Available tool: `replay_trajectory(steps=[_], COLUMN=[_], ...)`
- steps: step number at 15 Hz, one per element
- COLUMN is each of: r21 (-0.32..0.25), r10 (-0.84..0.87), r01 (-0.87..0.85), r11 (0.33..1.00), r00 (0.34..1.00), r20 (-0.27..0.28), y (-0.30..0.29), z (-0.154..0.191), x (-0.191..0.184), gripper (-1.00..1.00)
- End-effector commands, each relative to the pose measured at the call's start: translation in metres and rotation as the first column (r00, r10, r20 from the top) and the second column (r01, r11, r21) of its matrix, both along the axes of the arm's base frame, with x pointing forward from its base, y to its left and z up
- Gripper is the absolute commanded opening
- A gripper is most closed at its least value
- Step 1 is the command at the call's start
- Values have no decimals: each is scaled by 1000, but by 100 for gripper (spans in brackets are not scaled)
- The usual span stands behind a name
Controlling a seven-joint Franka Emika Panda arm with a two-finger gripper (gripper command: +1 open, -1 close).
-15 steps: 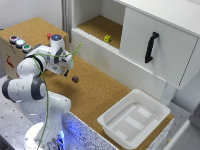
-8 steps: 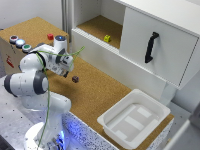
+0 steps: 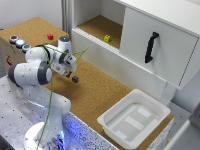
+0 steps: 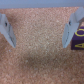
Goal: Slide right the purple block
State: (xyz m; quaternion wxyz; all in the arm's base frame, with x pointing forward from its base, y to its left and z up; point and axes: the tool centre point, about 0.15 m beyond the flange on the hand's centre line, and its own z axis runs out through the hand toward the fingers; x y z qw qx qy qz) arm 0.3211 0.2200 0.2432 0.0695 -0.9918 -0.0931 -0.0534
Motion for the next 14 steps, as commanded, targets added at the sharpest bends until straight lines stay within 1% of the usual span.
replay_trajectory(steps=[1,3,5,6,9,14], r21=[-3,-9,-9,-10,0,5], r10=[40,48,45,40,34,38], r01=[-40,-49,-46,-41,-34,-37], r11=[999,999,999,999,999,999], r00=[998,997,997,997,998,998], r20=[-46,-66,-64,-64,-45,-44], y=[4,5,3,2,0,-4], z=[-17,-26,-31,-35,-34,-33], x=[34,38,40,42,48,53], gripper=[100,100,100,-100,-100,-100])
